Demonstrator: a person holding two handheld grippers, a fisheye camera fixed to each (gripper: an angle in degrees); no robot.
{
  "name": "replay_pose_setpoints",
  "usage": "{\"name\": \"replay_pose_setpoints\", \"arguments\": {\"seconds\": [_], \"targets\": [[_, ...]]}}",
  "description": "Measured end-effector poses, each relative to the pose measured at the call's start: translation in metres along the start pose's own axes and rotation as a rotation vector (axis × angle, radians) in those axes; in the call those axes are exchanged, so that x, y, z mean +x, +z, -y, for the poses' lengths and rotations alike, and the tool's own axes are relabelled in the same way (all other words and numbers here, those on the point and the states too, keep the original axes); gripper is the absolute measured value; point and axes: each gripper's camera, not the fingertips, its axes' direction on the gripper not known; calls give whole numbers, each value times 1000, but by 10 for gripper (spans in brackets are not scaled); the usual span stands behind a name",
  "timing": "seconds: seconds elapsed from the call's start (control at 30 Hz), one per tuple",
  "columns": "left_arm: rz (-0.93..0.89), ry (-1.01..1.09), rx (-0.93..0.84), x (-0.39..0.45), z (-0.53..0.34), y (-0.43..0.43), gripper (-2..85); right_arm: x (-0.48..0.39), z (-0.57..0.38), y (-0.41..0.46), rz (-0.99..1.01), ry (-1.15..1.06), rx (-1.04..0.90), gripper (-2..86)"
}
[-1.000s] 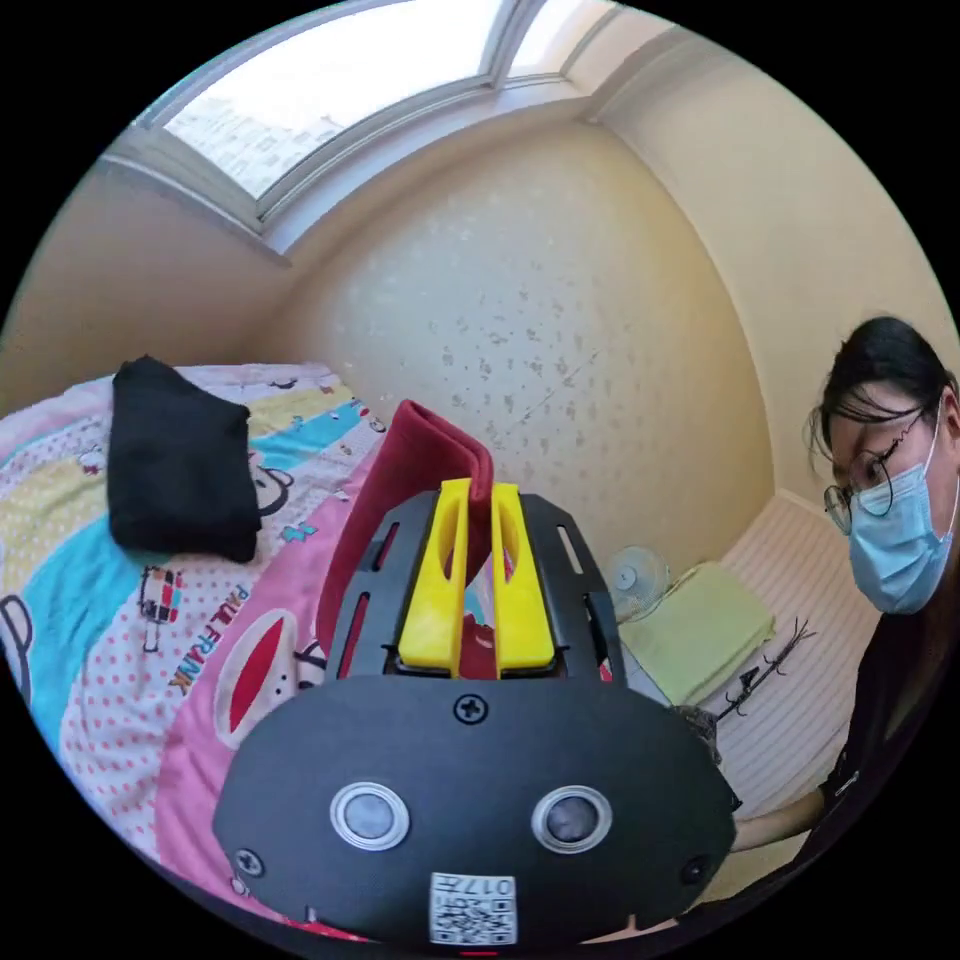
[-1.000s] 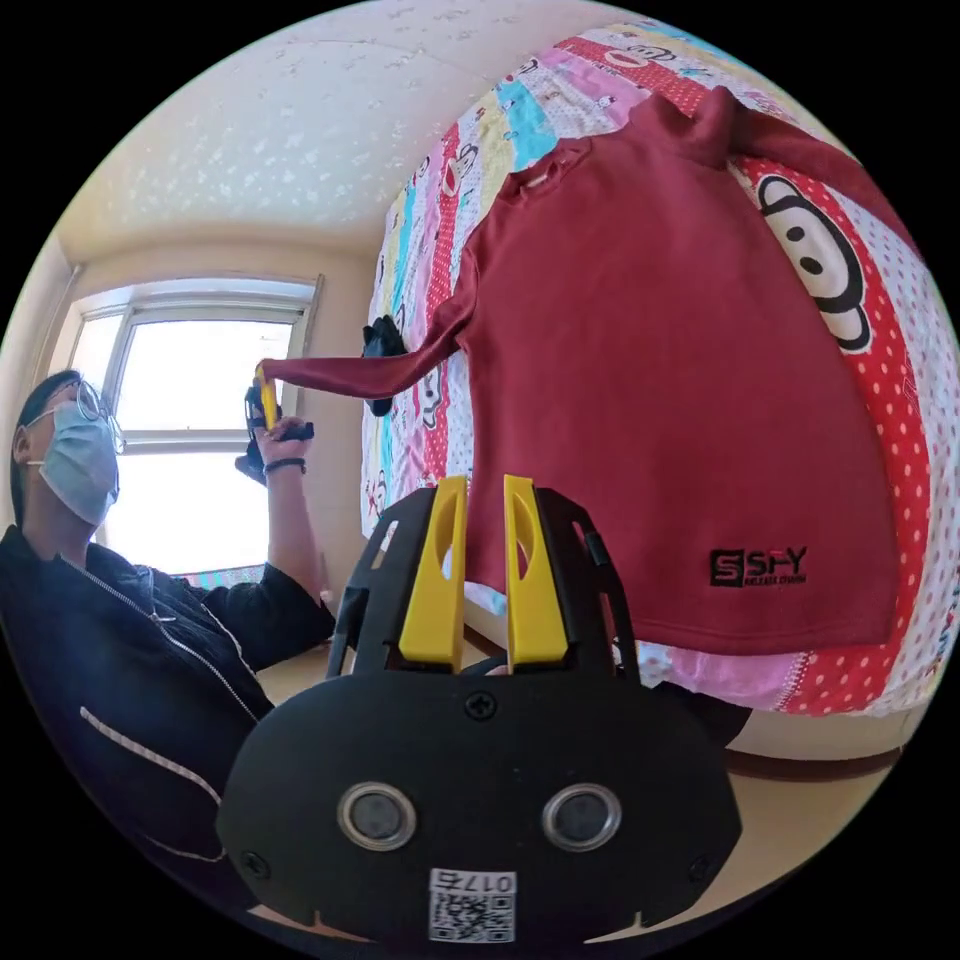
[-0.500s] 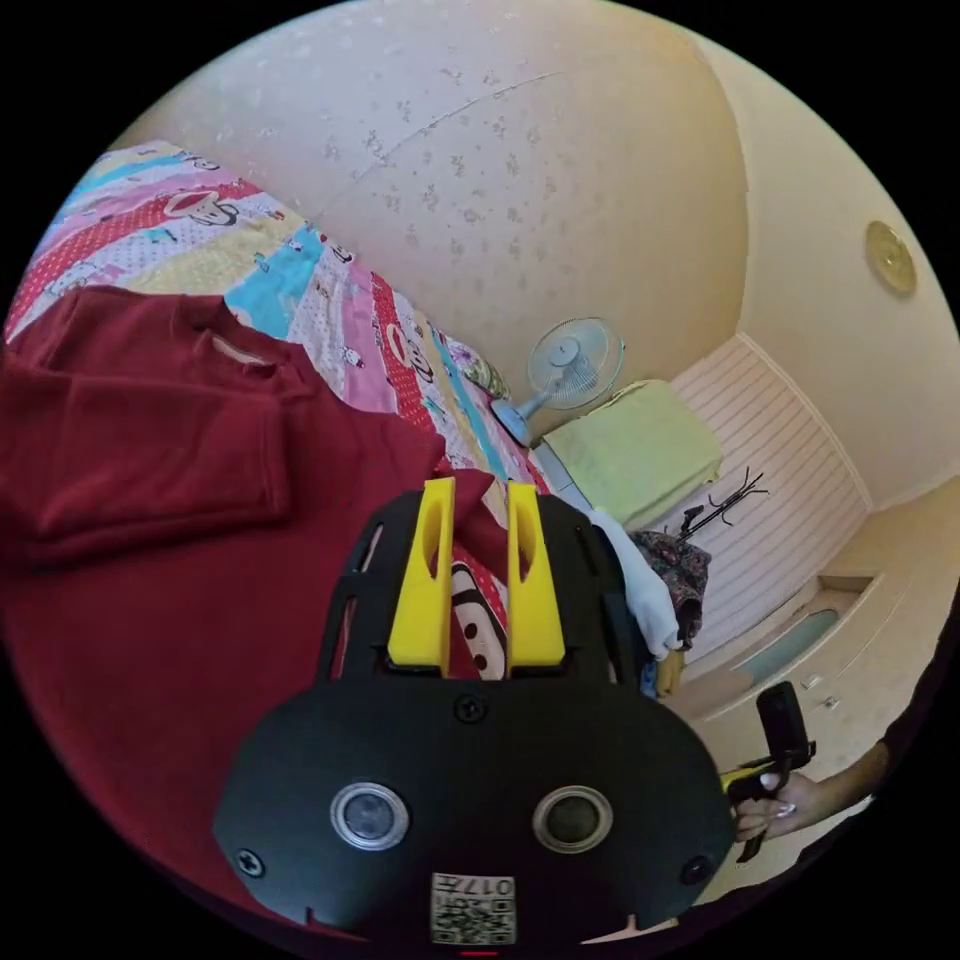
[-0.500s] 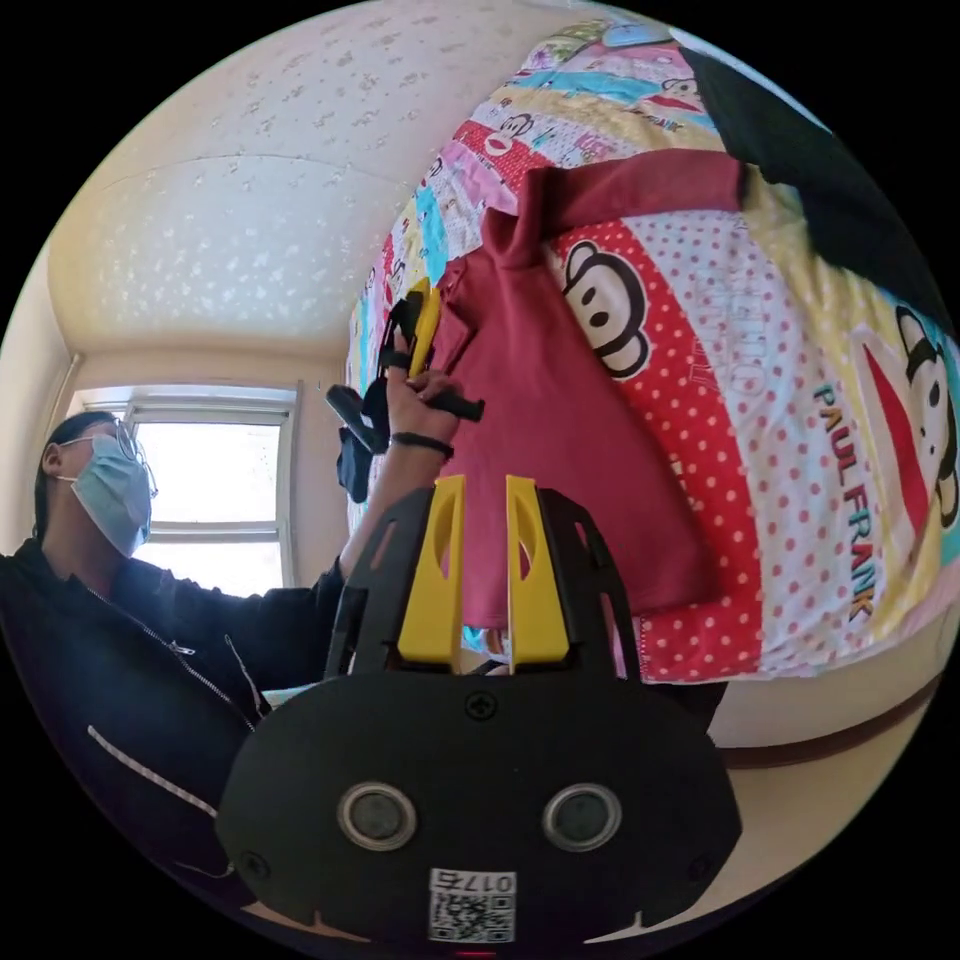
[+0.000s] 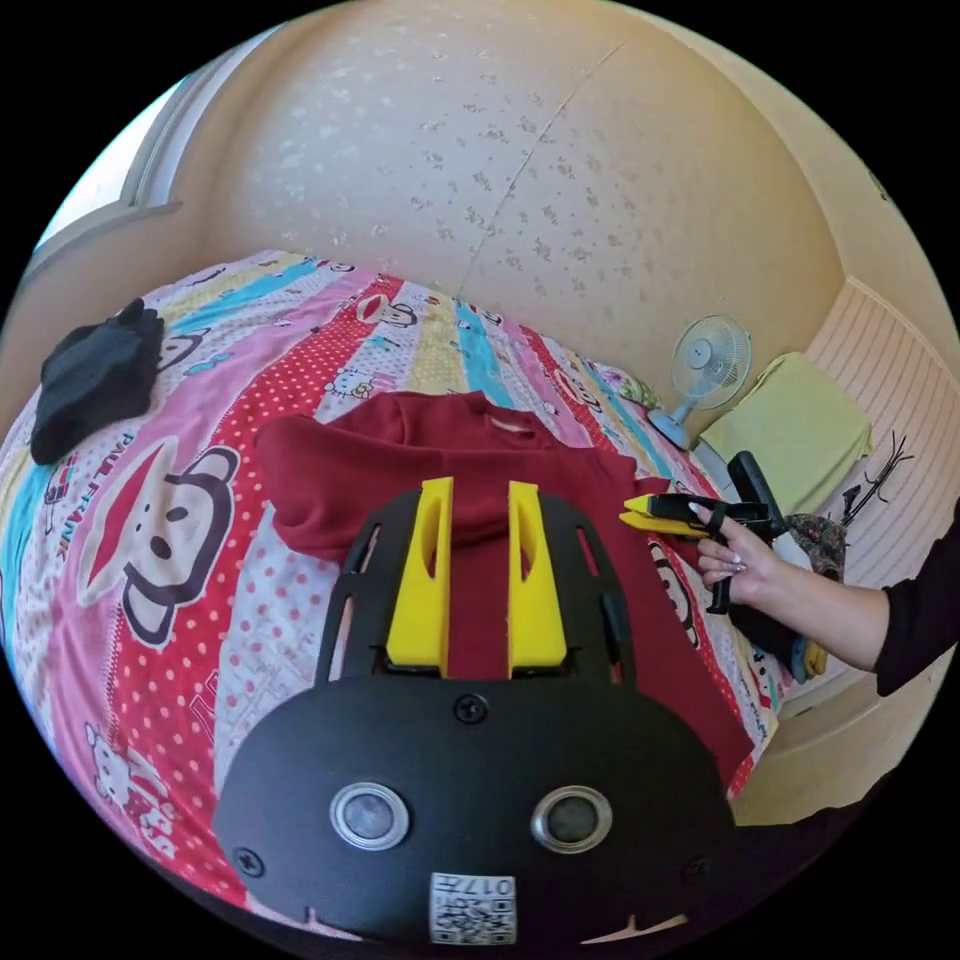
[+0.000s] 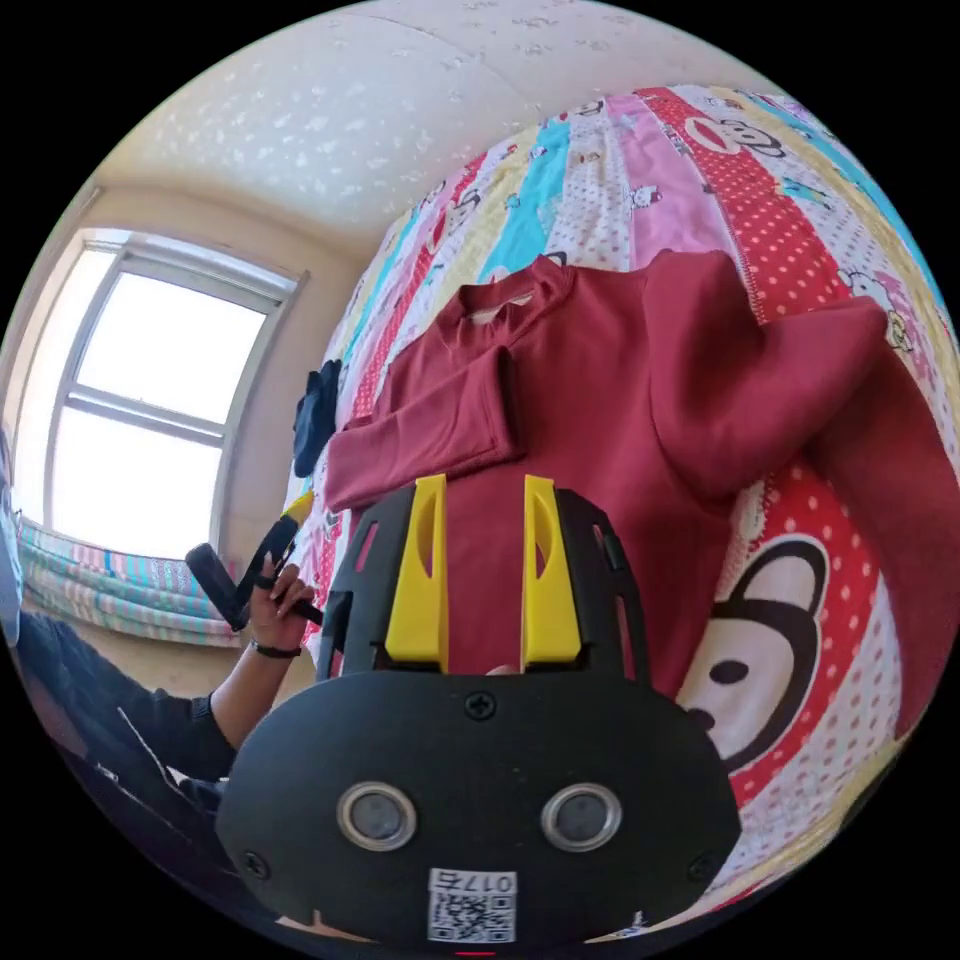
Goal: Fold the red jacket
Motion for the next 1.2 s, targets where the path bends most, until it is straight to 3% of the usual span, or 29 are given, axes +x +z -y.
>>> {"name": "replay_pose_setpoints", "arguments": {"seconds": [0.1,0.27,0.53,0.67,0.87,1.03,1.1,1.2], "targets": [[92,6,-77,-28,-7,25,97,22,13,44,29,102,-38,121],[43,-110,-130,-59,-10,43,76,42,0,59,97,260,142,113],[22,0,-111,-26,9,13,80,32,10,61,116,400,217,51],[-140,68,-98,4,17,-2,101,-33,43,28,503,190,349,39],[-162,-78,-16,3,44,15,112,-148,104,14,722,-110,268,32],[-54,-212,104,-36,70,16,110,-154,116,-10,847,-124,332,30],[-67,-265,66,-57,76,22,98,-136,109,-32,773,-119,406,31],[7,-232,80,-57,75,13,85,-88,84,-53,379,-66,517,34]]}}
